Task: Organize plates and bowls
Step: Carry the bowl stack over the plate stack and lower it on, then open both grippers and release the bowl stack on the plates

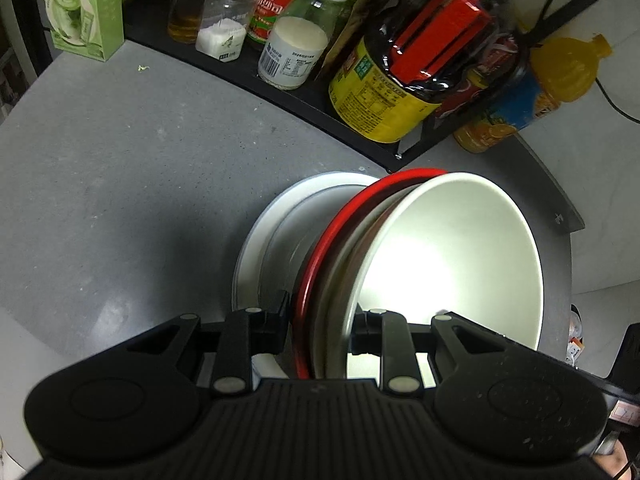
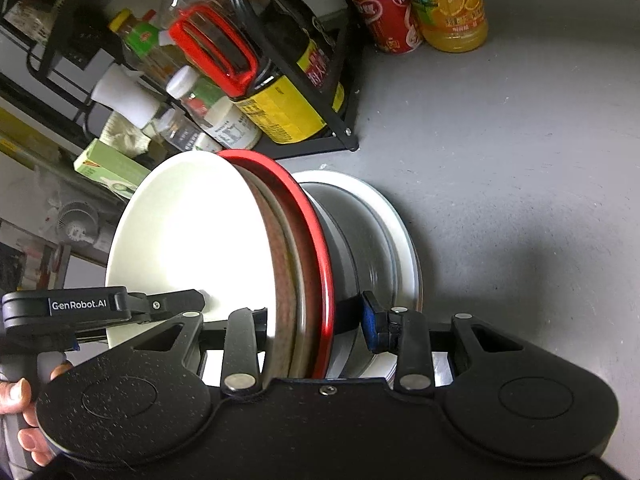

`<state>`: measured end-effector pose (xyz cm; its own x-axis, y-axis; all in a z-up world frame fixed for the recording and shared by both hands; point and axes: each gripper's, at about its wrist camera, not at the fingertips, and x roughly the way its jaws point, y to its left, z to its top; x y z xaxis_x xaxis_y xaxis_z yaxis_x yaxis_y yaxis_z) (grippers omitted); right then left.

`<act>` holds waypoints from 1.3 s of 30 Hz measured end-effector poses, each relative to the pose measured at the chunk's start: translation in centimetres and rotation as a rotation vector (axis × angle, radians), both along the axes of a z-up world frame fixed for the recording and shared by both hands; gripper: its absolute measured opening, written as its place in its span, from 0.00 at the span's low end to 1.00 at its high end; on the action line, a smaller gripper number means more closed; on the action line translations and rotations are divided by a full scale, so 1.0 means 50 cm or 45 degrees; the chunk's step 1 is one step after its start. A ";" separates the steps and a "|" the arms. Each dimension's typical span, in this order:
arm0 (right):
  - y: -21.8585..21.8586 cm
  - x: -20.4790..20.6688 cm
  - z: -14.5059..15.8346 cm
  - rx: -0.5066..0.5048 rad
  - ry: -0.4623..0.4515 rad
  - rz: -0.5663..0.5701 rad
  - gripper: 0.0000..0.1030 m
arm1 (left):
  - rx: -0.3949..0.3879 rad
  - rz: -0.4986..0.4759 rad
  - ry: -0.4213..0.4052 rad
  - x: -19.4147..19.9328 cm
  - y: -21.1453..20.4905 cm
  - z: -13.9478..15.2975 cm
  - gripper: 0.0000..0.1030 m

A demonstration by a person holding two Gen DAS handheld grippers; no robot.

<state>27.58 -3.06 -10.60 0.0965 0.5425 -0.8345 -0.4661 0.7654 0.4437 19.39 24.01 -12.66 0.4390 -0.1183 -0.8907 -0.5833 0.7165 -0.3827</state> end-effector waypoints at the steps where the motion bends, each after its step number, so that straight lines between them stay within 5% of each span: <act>1: 0.002 0.003 -0.003 -0.007 0.004 0.001 0.33 | -0.002 -0.002 0.003 0.002 0.001 -0.004 0.25; 16: 0.025 0.018 -0.032 -0.064 0.070 0.018 0.39 | -0.071 0.000 0.068 0.035 0.030 -0.028 0.26; 26: 0.000 0.039 0.007 0.088 0.029 -0.044 0.57 | 0.128 -0.146 0.090 0.081 0.026 0.007 0.52; 39: -0.070 -0.015 0.069 0.127 -0.121 -0.173 0.76 | 0.223 -0.182 -0.017 0.068 -0.022 0.065 0.75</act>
